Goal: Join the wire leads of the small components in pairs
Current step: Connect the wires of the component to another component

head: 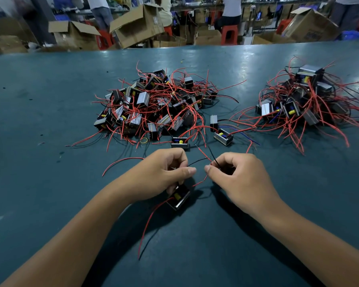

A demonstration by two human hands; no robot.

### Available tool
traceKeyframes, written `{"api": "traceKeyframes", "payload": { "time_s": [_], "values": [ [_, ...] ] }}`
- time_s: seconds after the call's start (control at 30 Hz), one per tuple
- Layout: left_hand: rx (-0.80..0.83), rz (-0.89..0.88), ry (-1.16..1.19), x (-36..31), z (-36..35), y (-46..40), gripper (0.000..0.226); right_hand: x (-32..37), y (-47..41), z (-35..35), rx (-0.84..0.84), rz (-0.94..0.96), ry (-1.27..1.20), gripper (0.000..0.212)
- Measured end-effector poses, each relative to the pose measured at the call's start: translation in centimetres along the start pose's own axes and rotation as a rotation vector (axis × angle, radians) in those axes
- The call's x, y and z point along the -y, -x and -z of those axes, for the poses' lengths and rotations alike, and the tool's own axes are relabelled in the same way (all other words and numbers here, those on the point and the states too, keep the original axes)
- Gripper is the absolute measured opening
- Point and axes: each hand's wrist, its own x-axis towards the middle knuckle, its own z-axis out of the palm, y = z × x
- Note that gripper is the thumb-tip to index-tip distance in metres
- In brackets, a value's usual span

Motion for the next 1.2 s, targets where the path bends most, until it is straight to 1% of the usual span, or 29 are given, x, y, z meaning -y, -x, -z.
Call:
{"api": "traceKeyframes", "payload": {
  "time_s": [0.13, 0.23, 0.33, 0.47, 0.57, 0.63, 0.7, 0.83, 0.9, 0.97, 1.03, 1.13, 1.2],
  "values": [
    [-0.053, 0.012, 0.046, -0.3, 0.5, 0.2, 0.022, -0.1, 0.0, 0.1, 0.0, -0.017, -0.029, 0.024],
    [-0.104, 0.061, 0.121, -0.2, 0.7, 0.1, 0.021, -0.2, -0.1, 0.2, -0.001, -0.024, -0.024, 0.025],
    [-0.12, 0.098, 0.212, -0.2, 0.7, 0.2, 0.021, -0.1, 0.0, 0.2, -0.008, -0.006, -0.018, 0.025],
    [-0.142, 0.133, 0.193, -0.1, 0.5, 0.2, 0.017, -0.2, 0.1, 0.4, 0.038, 0.049, -0.04, 0.023],
    [-0.197, 0.16, 0.211, -0.1, 0.5, 0.2, 0.014, -0.4, 0.1, 0.6, 0.037, 0.038, -0.058, 0.024],
    [-0.198, 0.147, 0.233, -0.2, 0.6, 0.2, 0.015, -0.4, 0.1, 0.5, 0.019, 0.022, -0.048, 0.024],
    [-0.15, 0.084, 0.216, -0.5, 0.6, 0.3, 0.016, -0.3, 0.0, 0.4, -0.003, 0.007, -0.03, 0.025],
    [0.011, -0.051, 0.052, -1.2, 0.0, 0.6, 0.017, -0.1, -0.2, 0.3, -0.025, -0.002, 0.017, 0.028],
    [0.069, -0.106, -0.144, -1.2, -0.6, 0.6, 0.015, -0.1, -0.2, 0.3, -0.028, 0.007, 0.026, 0.028],
    [0.044, -0.18, -0.355, -1.1, -1.2, 0.5, 0.014, -0.2, -0.2, 0.3, -0.022, 0.018, 0.026, 0.027],
    [-0.016, -0.223, -0.508, -1.1, -1.6, 0.3, 0.017, -0.3, -0.3, 0.5, 0.013, 0.036, 0.039, 0.024],
    [-0.057, -0.215, -0.583, -1.1, -1.5, 0.1, 0.028, -0.4, -0.3, 1.2, 0.11, 0.09, 0.038, 0.015],
    [-0.07, -0.203, -0.606, -1.0, -1.2, 0.2, 0.035, -0.5, -0.3, 1.7, 0.121, 0.1, -0.021, 0.013]
  ]
}}
